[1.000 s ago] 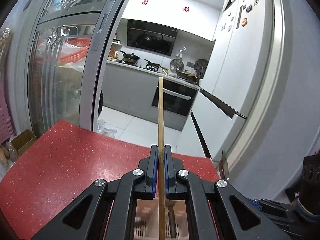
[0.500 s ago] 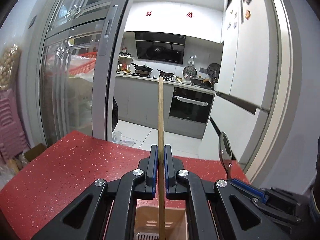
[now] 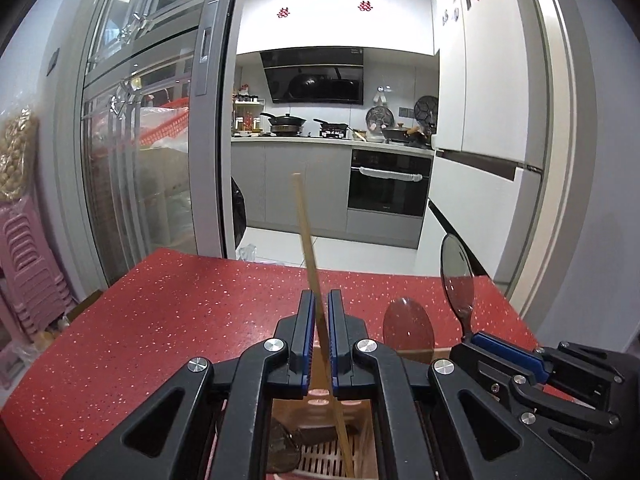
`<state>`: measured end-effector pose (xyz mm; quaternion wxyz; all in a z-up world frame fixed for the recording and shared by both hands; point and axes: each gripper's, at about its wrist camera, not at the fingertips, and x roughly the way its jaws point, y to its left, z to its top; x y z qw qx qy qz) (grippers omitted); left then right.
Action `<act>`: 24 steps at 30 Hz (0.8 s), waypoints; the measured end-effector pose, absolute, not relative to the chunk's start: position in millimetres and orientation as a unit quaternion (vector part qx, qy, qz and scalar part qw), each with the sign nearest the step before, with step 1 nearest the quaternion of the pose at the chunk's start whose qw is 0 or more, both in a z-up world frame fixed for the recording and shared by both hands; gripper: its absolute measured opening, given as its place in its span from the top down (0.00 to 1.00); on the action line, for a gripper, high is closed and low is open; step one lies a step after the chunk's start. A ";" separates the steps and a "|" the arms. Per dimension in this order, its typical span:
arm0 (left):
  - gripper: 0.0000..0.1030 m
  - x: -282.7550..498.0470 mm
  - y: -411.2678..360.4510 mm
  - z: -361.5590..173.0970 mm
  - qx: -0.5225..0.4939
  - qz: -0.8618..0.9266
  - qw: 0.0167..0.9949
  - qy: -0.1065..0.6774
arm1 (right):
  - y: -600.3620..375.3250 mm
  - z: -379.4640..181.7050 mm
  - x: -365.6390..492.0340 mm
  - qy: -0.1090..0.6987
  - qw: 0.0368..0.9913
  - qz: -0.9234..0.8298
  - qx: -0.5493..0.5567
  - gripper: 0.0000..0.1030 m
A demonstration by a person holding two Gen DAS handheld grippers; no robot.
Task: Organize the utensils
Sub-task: 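Drop the spoon and chopstick into the holder by opening both tools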
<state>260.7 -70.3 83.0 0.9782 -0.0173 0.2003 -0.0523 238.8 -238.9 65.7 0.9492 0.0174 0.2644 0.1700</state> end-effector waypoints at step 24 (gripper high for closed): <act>0.69 186.2 -46.4 123.8 -0.004 -0.070 0.974 0.215 | -267.7 91.2 190.8 0.301 0.933 0.166 0.102 0.45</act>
